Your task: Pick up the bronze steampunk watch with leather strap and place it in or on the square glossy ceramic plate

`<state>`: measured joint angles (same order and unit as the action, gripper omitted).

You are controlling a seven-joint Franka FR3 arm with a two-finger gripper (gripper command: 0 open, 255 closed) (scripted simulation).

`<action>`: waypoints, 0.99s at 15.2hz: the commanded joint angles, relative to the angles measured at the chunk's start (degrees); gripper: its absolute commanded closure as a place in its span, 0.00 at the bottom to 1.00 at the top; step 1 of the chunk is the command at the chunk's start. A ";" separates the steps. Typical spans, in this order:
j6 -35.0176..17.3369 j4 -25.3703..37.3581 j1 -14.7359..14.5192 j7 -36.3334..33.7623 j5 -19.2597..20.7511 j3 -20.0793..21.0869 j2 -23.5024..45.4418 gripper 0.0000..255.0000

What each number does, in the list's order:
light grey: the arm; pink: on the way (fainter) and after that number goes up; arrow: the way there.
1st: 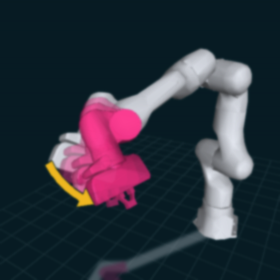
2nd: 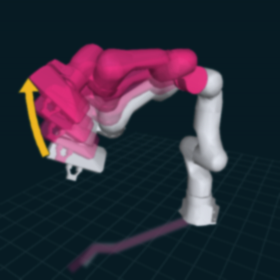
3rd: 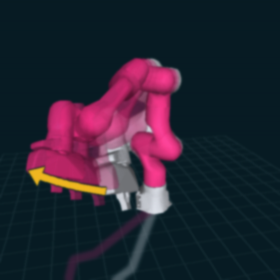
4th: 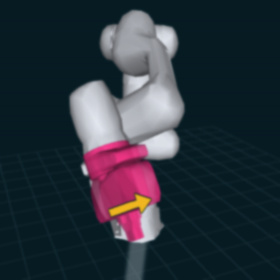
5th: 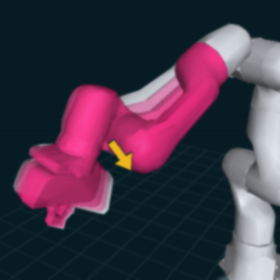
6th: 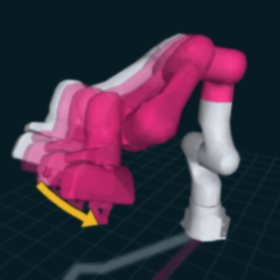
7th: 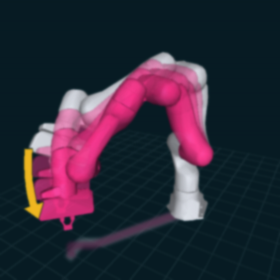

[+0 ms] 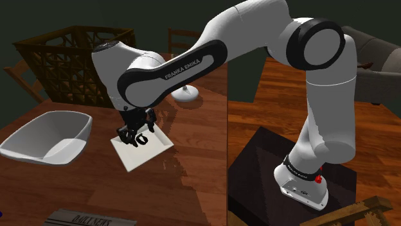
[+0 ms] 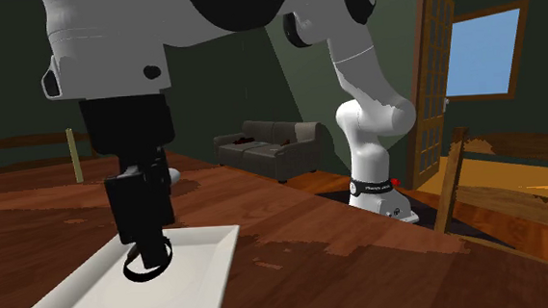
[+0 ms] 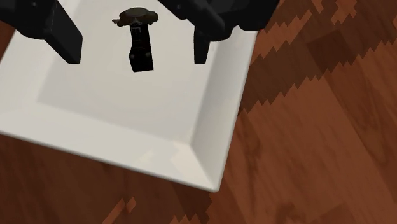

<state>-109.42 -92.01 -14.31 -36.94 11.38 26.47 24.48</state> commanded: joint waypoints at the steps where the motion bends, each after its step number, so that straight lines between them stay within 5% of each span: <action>1: 0.00 0.00 0.00 0.00 0.00 0.00 0.00 0.00; 7: 6.87 6.15 -0.40 0.57 -0.68 0.40 -0.87 0.00; 15: 6.86 6.13 -0.40 0.57 -0.68 0.40 -0.88 0.00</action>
